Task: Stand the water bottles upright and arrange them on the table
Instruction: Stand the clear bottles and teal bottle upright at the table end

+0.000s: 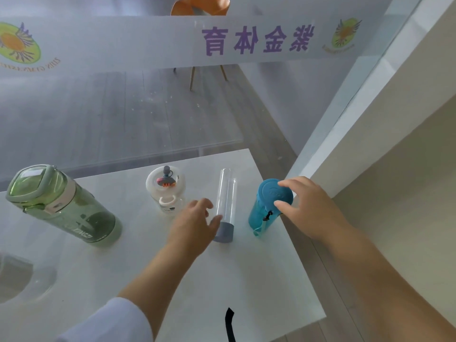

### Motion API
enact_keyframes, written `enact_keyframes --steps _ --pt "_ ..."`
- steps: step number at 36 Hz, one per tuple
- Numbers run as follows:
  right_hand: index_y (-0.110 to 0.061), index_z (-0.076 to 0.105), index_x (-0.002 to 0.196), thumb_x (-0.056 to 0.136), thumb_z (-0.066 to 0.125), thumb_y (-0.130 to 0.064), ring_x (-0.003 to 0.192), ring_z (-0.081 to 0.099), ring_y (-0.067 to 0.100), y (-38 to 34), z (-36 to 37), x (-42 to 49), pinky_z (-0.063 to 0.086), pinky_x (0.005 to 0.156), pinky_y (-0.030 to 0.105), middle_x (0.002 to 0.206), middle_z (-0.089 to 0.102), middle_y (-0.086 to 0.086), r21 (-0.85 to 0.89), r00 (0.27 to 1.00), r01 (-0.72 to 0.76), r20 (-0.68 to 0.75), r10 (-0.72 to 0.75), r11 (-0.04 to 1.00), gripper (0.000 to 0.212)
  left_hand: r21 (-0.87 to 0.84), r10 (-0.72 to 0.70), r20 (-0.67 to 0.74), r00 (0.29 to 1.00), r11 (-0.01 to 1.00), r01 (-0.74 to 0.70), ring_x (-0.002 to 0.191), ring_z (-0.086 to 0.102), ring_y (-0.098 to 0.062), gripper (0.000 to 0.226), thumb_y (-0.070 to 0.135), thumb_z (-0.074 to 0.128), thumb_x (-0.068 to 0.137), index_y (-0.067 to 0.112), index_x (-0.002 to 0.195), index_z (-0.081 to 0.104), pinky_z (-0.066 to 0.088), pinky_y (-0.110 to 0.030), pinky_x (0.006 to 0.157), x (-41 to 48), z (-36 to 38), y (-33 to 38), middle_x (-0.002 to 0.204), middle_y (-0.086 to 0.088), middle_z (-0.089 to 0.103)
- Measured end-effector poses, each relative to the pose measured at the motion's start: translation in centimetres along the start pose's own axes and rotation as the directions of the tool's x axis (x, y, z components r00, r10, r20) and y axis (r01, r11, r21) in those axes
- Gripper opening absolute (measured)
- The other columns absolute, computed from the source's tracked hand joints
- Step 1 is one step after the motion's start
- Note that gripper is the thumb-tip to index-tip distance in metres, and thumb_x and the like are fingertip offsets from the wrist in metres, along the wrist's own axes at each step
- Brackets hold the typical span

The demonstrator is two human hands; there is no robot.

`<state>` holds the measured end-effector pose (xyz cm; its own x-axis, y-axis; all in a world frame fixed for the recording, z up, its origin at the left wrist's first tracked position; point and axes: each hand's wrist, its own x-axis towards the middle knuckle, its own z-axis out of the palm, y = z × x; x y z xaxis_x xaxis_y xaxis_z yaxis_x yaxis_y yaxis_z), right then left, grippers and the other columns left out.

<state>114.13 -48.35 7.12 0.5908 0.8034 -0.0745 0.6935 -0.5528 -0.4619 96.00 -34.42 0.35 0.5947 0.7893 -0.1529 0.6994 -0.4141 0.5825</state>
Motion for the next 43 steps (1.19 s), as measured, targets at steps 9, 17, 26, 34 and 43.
enact_keyframes --steps 9,17,26,34,43 --pt "-0.02 0.052 0.125 0.086 0.06 -0.03 0.116 0.048 0.016 0.0 0.4 0.3 0.044 0.094 0.031 0.127 0.05 -0.002 -0.018 1.0 -0.002 -0.011 0.002 1.0 0.041 0.198 -0.171 0.307 0.936 0.974 0.112 0.106 0.057 -0.03 0.066 0.05 0.062 0.08 0.017 0.129 0.031 0.044 -0.034 0.077 2.2 3.7 1.1 0.117 -0.01 0.054" --pt "-0.017 0.056 0.12 0.085 0.062 -0.03 0.108 0.053 0.017 0.1 0.7 0.2 0.05 0.09 0.037 0.124 0.05 -0.002 -0.021 0.999 0.024 -0.034 -0.024 0.999 0.038 0.047 -0.165 0.28 0.946 0.986 0.159 0.1 0.058 -0.029 0.054 0.032 0.058 0.076 0.022 0.124 0.035 0.048 -0.032 0.079 1.5 4.0 0.7 0.116 -0.005 0.054" --pt "-0.014 0.055 0.12 0.087 0.061 -0.029 0.109 0.053 0.016 0.1 0.9 -0.1 0.048 0.092 0.031 0.125 0.05 -0.002 -0.003 0.999 0.035 -0.04 -0.035 0.999 0.037 -0.157 -0.03 -0.058 0.998 0.987 0.021 0.099 0.049 -0.022 0.054 0.025 0.068 0.076 0.018 0.125 0.046 0.037 -0.028 0.079 1.5 -0.9 2.1 0.122 -0.005 0.045" --pt "-0.015 0.054 0.122 0.087 0.06 -0.032 0.111 0.052 0.016 0.0 0.7 0.0 0.049 0.094 0.033 0.127 0.049 -0.003 -0.025 1.0 0.017 -0.013 -0.018 1.0 0.039 -0.124 0.078 -0.13 0.988 0.988 -0.095 0.094 0.049 -0.018 0.058 0.029 0.07 0.077 0.019 0.126 0.04 0.032 -0.025 0.08 2.7 -5.3 4.6 0.116 -0.001 0.055" --pt "-0.015 0.055 0.119 0.087 0.06 -0.034 0.107 0.054 0.016 0.1 0.6 0.2 0.051 0.092 0.035 0.124 0.05 -0.003 -0.041 1.0 0.017 0.007 -0.016 0.999 0.038 0.032 0.256 -0.059 0.965 0.967 -0.254 0.111 0.053 -0.019 0.053 0.028 0.068 0.081 0.018 0.129 0.047 0.033 -0.016 0.087 3.7 -6.0 4.8 0.132 -0.001 0.049"
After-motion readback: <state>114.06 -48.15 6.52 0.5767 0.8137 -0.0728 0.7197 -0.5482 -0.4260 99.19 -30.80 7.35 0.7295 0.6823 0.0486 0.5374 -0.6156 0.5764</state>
